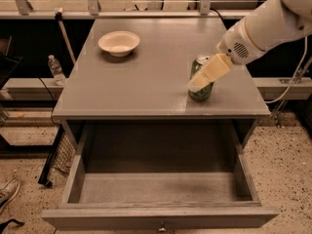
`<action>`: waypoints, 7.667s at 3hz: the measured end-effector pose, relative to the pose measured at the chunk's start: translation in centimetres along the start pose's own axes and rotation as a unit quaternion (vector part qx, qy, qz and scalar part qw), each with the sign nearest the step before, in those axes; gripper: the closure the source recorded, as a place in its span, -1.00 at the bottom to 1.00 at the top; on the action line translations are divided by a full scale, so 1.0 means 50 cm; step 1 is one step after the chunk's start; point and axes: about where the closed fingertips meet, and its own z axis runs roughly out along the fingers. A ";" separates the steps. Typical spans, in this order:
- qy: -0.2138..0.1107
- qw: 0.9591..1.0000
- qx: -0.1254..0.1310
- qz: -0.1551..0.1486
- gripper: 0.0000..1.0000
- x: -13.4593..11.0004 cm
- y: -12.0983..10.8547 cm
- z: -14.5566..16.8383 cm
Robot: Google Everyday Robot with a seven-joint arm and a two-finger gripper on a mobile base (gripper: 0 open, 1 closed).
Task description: Place green can into top drawer
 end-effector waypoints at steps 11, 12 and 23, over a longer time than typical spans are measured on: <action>0.019 0.988 -0.079 -0.132 1.00 0.030 0.328 -0.009; 0.036 0.989 -0.066 -0.124 1.00 0.092 0.352 0.057; -0.046 0.997 -0.058 -0.008 -0.32 0.275 0.358 0.325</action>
Offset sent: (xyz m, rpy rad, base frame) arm 0.0002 0.0004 -0.0003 0.0003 0.0007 0.0003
